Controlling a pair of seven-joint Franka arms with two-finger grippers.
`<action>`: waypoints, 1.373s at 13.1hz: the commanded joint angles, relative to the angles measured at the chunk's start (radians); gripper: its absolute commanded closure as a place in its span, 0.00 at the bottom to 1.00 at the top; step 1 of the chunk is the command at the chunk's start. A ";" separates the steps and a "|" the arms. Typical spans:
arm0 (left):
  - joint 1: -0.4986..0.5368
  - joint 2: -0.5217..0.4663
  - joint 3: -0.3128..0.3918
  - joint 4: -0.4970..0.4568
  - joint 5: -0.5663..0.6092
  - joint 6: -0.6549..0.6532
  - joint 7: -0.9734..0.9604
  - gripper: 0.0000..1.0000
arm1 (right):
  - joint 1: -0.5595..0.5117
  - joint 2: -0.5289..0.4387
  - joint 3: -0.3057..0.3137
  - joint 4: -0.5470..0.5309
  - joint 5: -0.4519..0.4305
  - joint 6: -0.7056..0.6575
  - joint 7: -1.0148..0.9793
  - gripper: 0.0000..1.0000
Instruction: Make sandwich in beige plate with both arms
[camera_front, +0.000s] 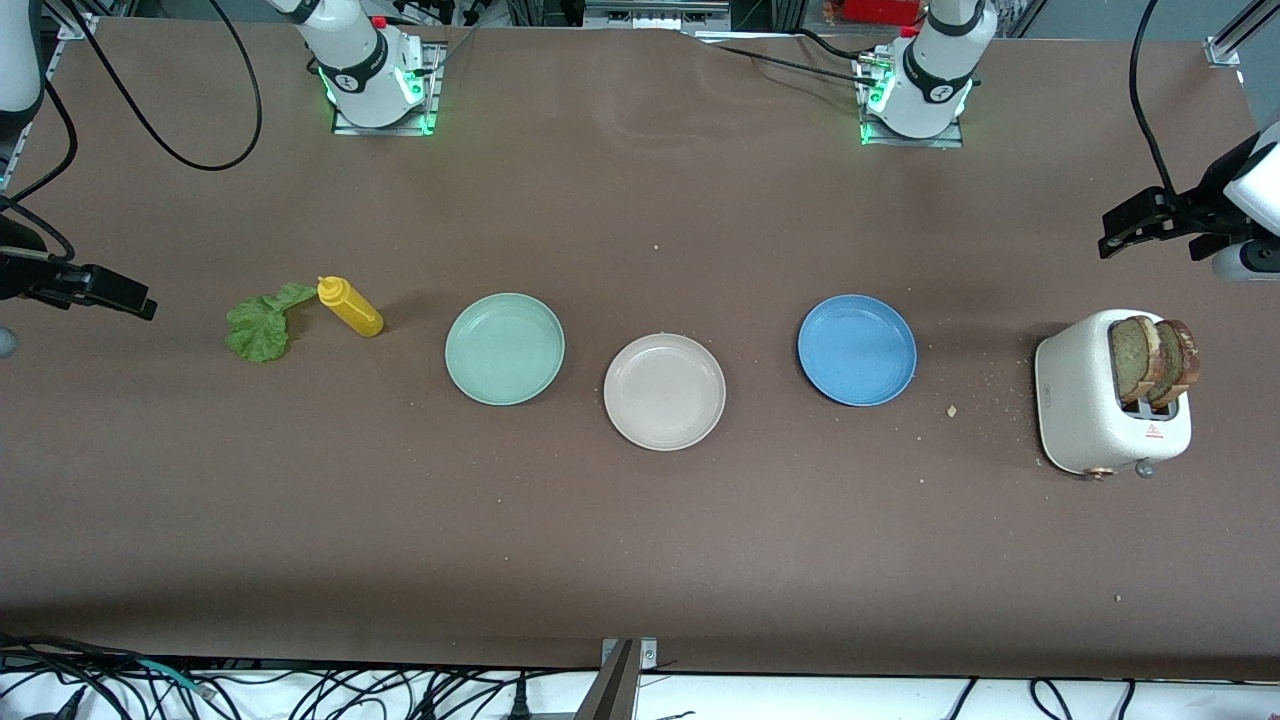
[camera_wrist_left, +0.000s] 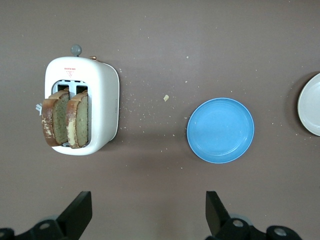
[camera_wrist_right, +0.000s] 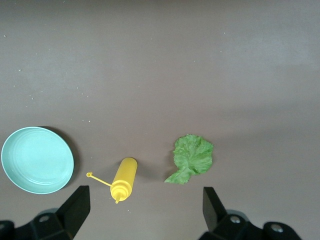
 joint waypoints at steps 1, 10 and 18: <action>0.009 -0.002 -0.003 -0.002 -0.007 0.012 0.003 0.00 | -0.003 0.001 -0.005 0.004 0.018 0.000 -0.002 0.00; 0.008 -0.002 -0.003 -0.002 -0.007 0.012 0.003 0.00 | -0.007 0.002 -0.006 0.004 0.044 0.004 -0.002 0.00; 0.009 0.006 -0.005 0.001 -0.005 0.011 0.003 0.00 | -0.006 0.002 -0.006 0.003 0.043 0.001 -0.002 0.00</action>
